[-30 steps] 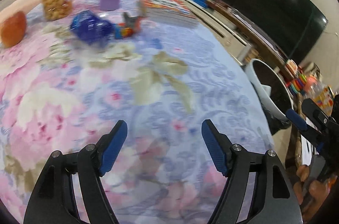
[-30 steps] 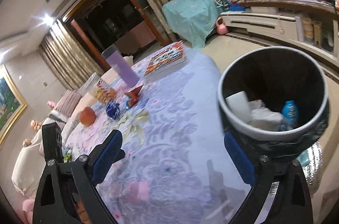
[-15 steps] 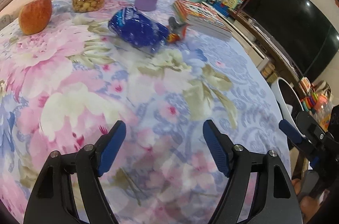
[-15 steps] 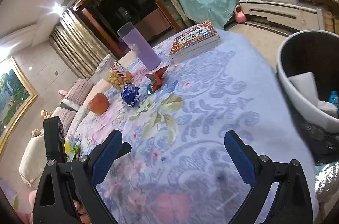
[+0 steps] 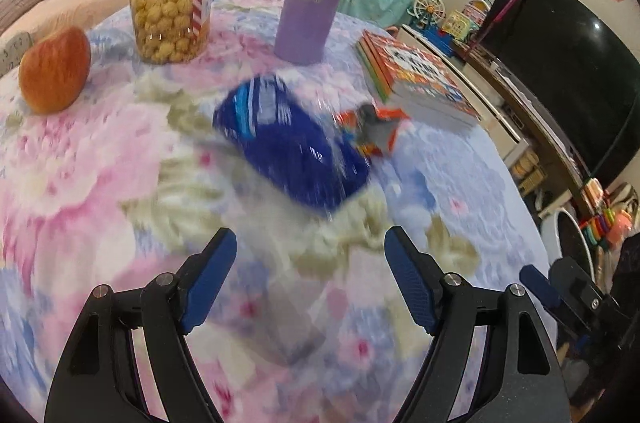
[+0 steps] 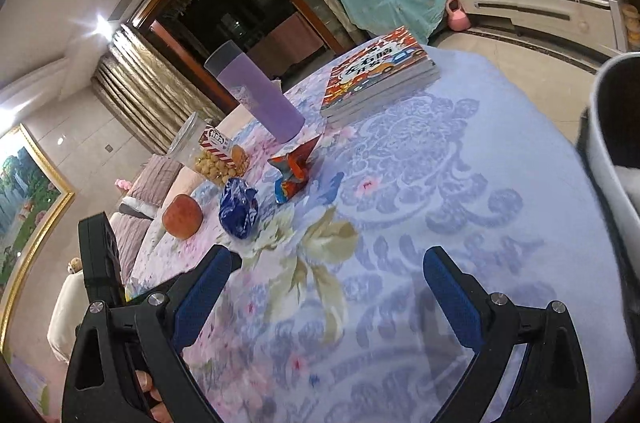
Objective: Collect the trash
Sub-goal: 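Move both open tools back over the table toward the snack bags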
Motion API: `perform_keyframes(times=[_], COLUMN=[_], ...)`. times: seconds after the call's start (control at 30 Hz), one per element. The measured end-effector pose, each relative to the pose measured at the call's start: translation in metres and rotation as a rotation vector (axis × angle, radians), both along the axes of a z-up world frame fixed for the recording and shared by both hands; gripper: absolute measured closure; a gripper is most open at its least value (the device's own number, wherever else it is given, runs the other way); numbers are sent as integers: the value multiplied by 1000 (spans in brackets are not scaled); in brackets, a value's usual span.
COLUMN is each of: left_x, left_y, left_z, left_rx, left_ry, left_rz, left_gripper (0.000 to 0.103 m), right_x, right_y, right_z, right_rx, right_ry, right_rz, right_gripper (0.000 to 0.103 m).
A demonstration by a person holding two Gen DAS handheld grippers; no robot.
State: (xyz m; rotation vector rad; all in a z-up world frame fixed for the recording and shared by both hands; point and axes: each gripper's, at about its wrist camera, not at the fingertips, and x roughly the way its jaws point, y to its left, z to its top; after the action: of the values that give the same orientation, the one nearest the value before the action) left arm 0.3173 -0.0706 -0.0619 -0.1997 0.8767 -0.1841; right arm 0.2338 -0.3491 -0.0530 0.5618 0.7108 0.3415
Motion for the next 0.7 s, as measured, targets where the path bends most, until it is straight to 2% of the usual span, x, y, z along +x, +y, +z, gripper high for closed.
perform_keyframes(times=[0.07, 0.1, 0.13, 0.17, 0.2, 0.4, 0.57, 0.6, 0.7], left_x=[10, 12, 15, 17, 17, 0, -24, -27, -31], left_y=[1, 3, 4, 7, 10, 37, 51, 53, 58], left_z=[-1, -2, -2, -3, -5, -8, -9, -11, -15], left_rx=[26, 29, 26, 18, 9, -39, -74, -77, -116], left_ry=[-8, -19, -25, -21, -13, -1, -3, -2, 4], left_rz=[14, 13, 7, -4, -12, -21, -49, -50, -44], left_gripper=[27, 44, 56, 79, 89, 92, 92, 92, 92], right_x=[11, 15, 21, 26, 30, 61, 82, 85, 99], right_y=[2, 3, 4, 5, 7, 31, 60, 64, 72], right_z=[-2, -2, -3, -3, -3, -9, -9, -9, -10], right_rx=[16, 25, 40, 46, 49, 17, -74, -88, -136], right_ry=[7, 9, 11, 11, 11, 13, -9, -12, 8], right_rz=[5, 4, 0, 0, 2, 23, 55, 57, 52], right_gripper=[5, 5, 5, 5, 5, 5, 7, 8, 22])
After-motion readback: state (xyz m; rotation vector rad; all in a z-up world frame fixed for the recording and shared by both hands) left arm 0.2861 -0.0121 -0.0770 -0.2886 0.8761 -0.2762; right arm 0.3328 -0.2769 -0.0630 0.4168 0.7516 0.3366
